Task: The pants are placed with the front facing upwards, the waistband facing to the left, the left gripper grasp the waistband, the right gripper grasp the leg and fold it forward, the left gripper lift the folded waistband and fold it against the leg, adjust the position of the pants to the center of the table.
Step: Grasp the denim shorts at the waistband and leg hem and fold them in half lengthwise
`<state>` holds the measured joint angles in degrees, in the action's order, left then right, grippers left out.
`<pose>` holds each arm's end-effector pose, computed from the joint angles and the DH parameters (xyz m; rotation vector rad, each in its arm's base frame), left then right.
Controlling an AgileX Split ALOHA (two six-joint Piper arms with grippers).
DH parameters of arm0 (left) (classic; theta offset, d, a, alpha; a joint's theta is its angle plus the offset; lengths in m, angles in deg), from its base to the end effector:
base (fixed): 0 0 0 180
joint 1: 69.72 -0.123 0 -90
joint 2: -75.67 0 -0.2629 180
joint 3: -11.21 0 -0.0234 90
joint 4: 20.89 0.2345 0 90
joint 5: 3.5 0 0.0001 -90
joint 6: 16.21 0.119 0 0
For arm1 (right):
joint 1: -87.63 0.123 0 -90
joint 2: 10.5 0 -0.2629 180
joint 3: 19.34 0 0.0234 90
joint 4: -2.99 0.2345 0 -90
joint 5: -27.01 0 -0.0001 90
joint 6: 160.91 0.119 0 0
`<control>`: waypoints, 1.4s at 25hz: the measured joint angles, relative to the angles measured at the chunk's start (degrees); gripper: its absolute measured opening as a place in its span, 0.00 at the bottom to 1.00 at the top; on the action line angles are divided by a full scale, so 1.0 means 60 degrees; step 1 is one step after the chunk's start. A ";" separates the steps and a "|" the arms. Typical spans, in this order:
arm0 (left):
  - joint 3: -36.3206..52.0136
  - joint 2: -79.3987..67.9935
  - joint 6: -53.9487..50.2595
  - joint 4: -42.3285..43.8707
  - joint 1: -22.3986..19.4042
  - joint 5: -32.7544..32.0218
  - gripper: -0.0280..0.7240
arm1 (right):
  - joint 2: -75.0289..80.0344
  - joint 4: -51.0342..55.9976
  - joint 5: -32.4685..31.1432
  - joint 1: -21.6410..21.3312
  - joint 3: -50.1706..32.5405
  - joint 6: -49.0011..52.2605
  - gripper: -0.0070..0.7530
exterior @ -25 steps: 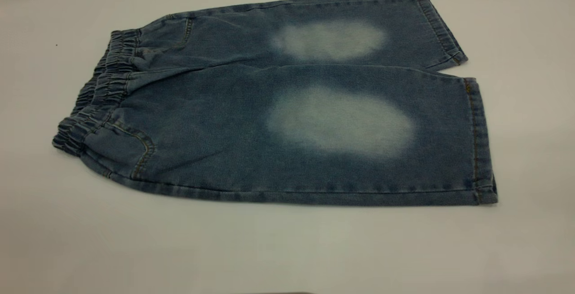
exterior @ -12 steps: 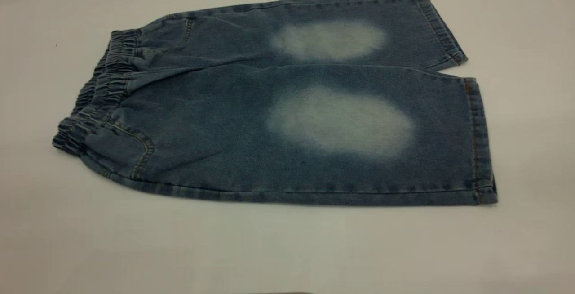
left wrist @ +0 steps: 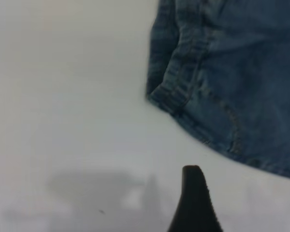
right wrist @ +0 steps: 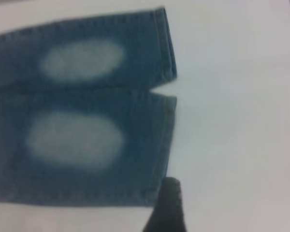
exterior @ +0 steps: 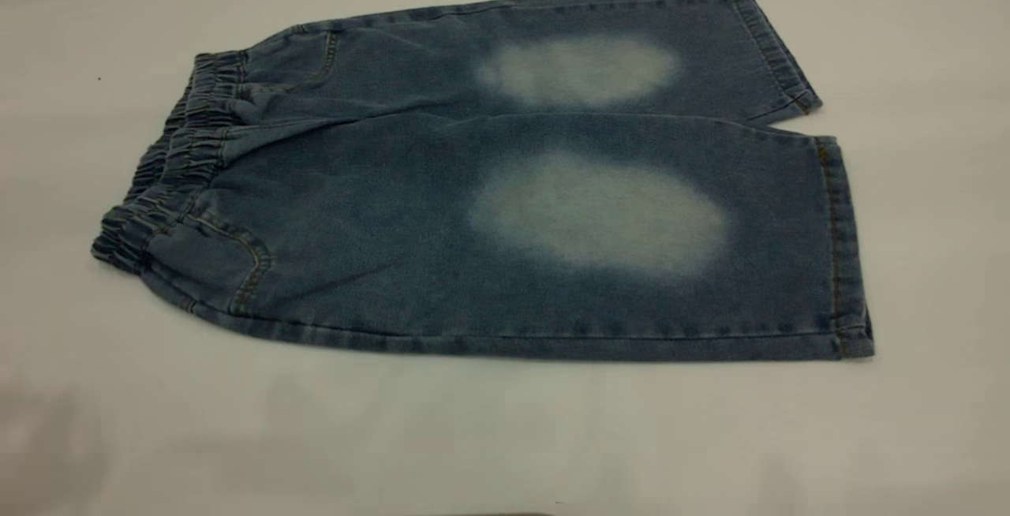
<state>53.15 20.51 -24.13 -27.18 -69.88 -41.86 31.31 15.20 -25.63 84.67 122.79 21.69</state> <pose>0.1689 -0.0076 0.2486 -0.2354 2.3551 -0.1877 0.1190 0.0139 0.2852 0.1742 2.2927 0.2581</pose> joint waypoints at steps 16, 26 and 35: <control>-0.0137 -0.6374 0.0122 -0.0273 0.0000 0.3886 0.66 | 0.1853 0.1811 0.0461 0.0000 0.0000 -0.1759 0.79; -0.0336 -0.8814 -0.0022 -0.0252 -0.0193 0.5372 0.66 | 0.1853 0.2168 0.0461 0.0000 0.0000 -0.2338 0.79; -0.1290 -1.0151 -0.0022 -0.0248 -0.0193 0.5637 0.66 | 0.1853 0.2184 0.0461 0.0000 0.0000 -0.2367 0.79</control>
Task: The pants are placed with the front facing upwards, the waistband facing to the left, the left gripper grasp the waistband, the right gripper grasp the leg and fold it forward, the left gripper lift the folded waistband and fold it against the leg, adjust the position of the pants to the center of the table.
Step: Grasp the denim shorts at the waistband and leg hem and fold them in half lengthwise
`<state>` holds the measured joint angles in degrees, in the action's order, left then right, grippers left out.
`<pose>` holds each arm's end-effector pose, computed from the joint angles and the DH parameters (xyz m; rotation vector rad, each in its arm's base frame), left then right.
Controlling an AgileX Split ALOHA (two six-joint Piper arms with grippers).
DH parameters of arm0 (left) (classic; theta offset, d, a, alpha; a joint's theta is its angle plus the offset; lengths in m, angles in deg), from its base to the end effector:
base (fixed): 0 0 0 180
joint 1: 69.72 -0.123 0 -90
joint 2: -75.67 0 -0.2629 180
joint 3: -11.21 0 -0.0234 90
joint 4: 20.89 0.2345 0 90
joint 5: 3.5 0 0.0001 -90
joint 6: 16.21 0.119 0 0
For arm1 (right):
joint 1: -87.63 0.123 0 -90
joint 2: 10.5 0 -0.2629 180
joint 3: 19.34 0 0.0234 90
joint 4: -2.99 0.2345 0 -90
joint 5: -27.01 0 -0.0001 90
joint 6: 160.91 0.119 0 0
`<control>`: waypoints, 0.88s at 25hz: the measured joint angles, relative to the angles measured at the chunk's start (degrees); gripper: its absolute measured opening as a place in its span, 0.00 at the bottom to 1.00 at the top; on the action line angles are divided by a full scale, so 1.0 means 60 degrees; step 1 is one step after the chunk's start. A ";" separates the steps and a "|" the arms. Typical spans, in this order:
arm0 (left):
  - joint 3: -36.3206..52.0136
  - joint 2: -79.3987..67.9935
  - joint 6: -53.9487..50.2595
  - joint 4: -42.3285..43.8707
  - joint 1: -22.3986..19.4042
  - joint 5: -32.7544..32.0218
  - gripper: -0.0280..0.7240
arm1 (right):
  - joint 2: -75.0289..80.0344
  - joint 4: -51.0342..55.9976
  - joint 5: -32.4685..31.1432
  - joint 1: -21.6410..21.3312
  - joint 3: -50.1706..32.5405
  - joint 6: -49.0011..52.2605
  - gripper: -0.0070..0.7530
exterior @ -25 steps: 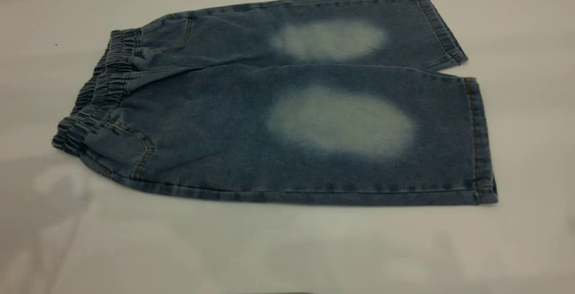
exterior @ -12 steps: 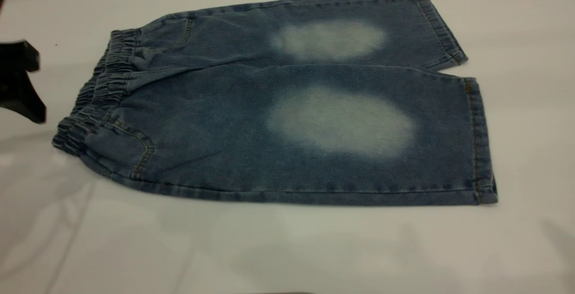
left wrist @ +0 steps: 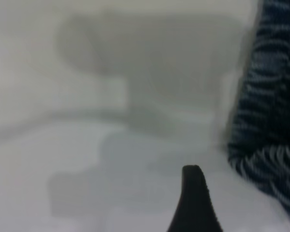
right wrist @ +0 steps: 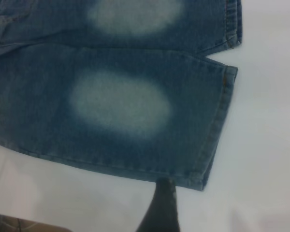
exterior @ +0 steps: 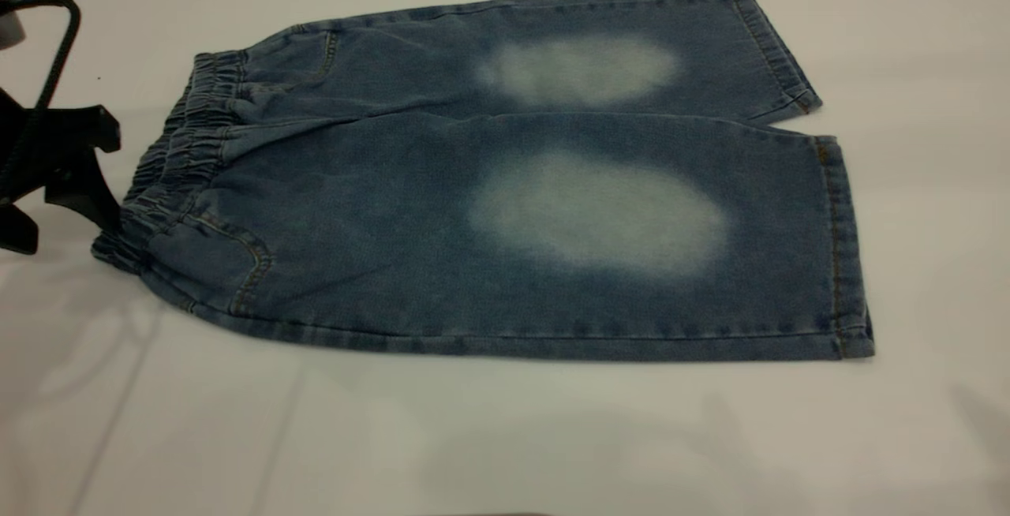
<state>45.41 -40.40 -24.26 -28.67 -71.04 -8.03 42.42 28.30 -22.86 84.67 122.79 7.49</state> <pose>0.3028 0.0057 0.0594 -0.3995 2.6748 -0.0907 0.1536 0.0310 0.2695 0.0185 2.3860 0.4192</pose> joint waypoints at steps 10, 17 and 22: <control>-0.0346 -0.1027 -0.0007 -0.0018 0.0000 0.0222 0.66 | 0.0000 0.0004 0.0000 0.0000 0.0000 0.0000 0.79; -0.0426 -0.1360 -0.0249 -0.0116 0.0000 0.0429 0.63 | 0.0000 0.0004 0.0000 0.0000 0.0000 0.0000 0.79; -0.0450 -0.1486 -0.0512 -0.0210 0.0050 0.0755 0.38 | 0.0000 0.0004 0.0012 0.0000 0.0000 -0.0046 0.79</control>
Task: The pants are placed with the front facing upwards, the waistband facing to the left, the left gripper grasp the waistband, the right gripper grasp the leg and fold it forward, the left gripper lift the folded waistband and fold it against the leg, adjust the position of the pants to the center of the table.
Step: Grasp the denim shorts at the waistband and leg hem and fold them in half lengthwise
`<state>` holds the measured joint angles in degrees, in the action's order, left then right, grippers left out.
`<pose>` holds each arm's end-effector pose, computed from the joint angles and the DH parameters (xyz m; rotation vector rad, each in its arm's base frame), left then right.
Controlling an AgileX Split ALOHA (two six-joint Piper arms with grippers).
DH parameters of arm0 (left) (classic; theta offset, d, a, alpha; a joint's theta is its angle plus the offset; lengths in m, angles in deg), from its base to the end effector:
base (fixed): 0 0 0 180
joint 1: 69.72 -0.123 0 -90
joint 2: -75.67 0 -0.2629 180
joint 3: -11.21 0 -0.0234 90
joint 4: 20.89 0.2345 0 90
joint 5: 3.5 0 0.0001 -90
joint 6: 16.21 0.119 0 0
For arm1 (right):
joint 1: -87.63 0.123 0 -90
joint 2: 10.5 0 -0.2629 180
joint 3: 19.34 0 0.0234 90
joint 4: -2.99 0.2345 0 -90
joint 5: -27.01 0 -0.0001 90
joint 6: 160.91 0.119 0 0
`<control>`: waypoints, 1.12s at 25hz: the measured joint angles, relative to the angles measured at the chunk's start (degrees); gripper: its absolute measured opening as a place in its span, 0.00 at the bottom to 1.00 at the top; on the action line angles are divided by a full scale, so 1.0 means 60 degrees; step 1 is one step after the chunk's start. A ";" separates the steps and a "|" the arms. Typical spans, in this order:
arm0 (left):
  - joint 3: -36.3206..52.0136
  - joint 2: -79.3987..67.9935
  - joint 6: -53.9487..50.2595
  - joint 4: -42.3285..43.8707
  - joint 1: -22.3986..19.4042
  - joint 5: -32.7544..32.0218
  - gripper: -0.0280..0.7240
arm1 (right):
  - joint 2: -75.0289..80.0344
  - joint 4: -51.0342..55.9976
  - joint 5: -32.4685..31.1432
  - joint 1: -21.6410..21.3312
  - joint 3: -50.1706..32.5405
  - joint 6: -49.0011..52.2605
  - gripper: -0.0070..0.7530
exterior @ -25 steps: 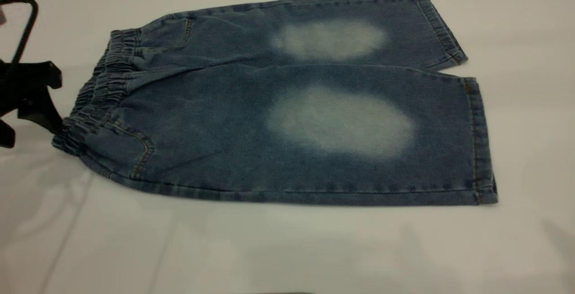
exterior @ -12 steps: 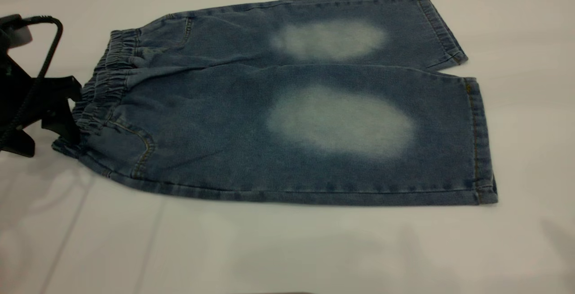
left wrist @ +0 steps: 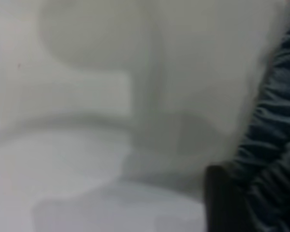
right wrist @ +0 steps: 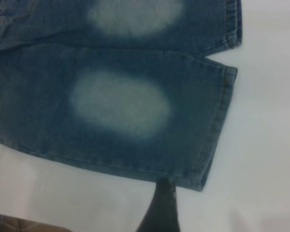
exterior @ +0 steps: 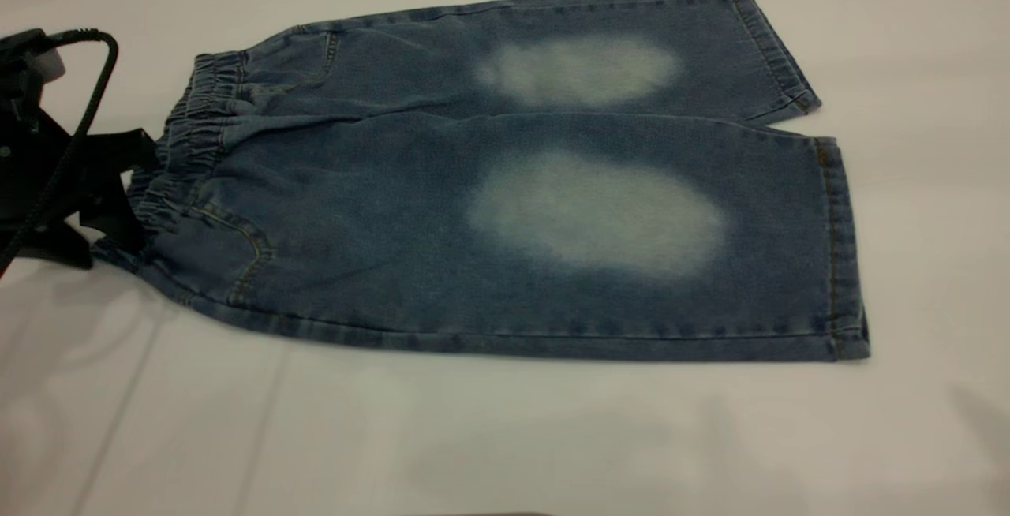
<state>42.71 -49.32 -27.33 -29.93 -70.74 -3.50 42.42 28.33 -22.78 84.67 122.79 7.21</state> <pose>0.3131 0.0056 0.0235 -0.5027 2.6888 -0.0946 0.1537 0.0310 0.2697 0.0133 2.3842 0.4171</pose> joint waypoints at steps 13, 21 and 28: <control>0.0091 0.1244 0.0184 0.0116 -0.0016 -0.0747 0.09 | 0.0621 0.1425 -0.0224 0.0000 0.0000 -0.1705 0.77; 0.0100 0.3010 0.0765 0.0123 -0.0016 -0.1760 0.09 | 0.3216 0.1974 -0.0164 0.0000 0.0098 -0.2546 0.77; 0.0118 0.3452 0.0847 0.0123 -0.0016 -0.2037 0.09 | 0.5137 0.1805 -0.0099 0.0317 0.0144 -0.2655 0.77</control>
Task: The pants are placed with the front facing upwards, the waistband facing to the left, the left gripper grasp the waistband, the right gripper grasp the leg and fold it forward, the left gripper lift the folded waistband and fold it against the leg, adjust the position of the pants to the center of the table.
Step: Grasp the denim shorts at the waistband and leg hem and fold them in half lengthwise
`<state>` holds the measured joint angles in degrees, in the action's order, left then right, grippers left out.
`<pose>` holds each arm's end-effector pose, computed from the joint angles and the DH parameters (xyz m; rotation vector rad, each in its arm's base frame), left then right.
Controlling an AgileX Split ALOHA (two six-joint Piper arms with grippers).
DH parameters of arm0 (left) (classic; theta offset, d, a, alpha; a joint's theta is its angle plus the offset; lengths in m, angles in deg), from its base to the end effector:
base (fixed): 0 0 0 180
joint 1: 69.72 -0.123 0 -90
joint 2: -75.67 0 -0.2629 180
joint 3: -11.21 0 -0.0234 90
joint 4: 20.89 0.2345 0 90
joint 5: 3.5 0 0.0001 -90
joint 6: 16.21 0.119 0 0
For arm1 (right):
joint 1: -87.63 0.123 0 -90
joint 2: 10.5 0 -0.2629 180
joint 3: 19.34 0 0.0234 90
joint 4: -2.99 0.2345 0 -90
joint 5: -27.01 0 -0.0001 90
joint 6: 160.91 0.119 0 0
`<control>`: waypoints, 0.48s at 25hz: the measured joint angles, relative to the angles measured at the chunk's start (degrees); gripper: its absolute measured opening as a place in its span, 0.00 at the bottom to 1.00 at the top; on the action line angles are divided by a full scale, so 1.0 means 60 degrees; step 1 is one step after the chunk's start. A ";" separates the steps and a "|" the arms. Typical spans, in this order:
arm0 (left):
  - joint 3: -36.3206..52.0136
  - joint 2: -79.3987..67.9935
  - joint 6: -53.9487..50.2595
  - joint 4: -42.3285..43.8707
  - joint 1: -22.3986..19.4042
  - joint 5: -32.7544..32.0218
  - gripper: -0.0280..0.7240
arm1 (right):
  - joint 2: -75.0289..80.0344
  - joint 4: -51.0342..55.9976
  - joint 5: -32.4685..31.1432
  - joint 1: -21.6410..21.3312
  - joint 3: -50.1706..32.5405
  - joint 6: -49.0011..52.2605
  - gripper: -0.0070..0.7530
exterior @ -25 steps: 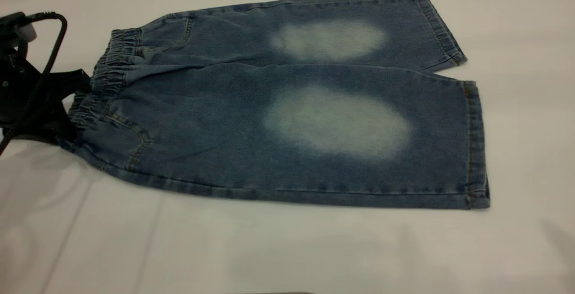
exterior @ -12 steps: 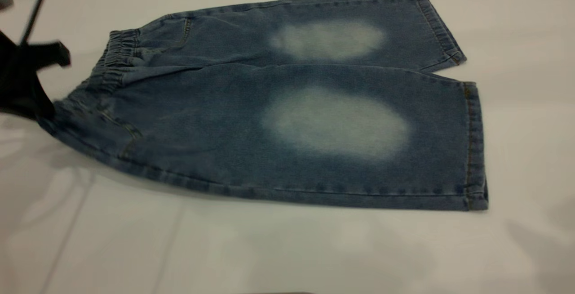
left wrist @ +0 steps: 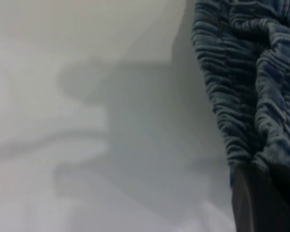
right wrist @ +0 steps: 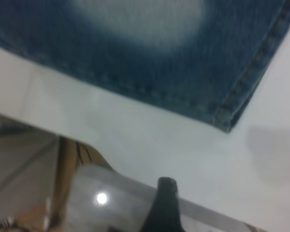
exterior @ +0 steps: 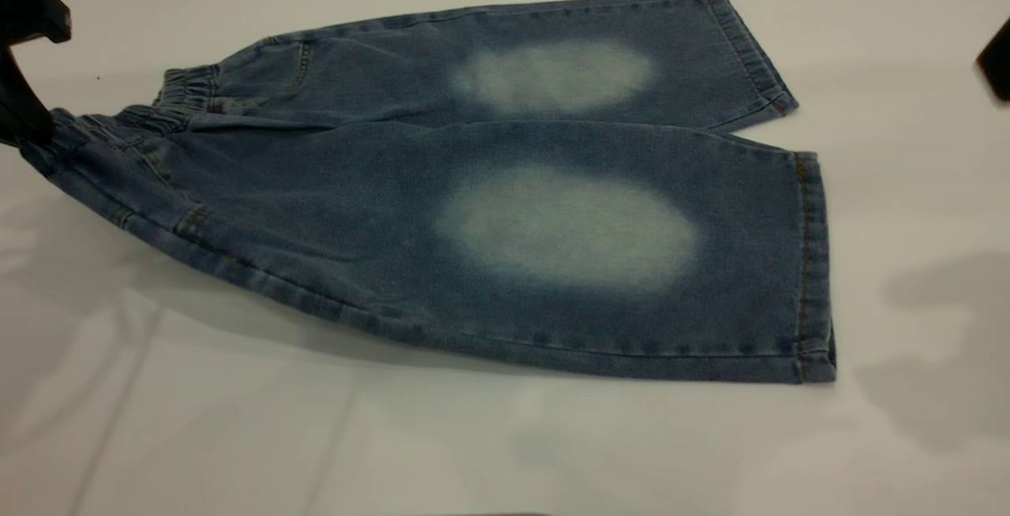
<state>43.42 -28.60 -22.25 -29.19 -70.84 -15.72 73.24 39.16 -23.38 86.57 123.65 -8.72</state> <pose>0.3052 0.0023 0.1223 -0.3341 2.5758 -0.1224 0.2131 0.0502 0.1821 -0.1311 2.7923 0.6591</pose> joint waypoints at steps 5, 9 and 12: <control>0.0011 0.0008 0.0000 0.0000 0.0000 -0.0030 0.09 | 0.1321 -0.1140 0.0499 0.1390 0.0651 0.0036 0.77; 0.0011 0.0008 0.0000 0.0000 0.0000 -0.0030 0.09 | 0.2261 -0.2044 0.0693 0.2444 0.1184 0.0674 0.77; 0.0011 0.0008 0.0000 0.0000 0.0000 -0.0030 0.09 | 0.2850 -0.2395 0.0864 0.3270 0.1205 0.1192 0.77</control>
<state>43.48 -28.56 -22.25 -29.19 -70.84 -15.90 90.35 24.79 -18.19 106.19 130.88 -1.57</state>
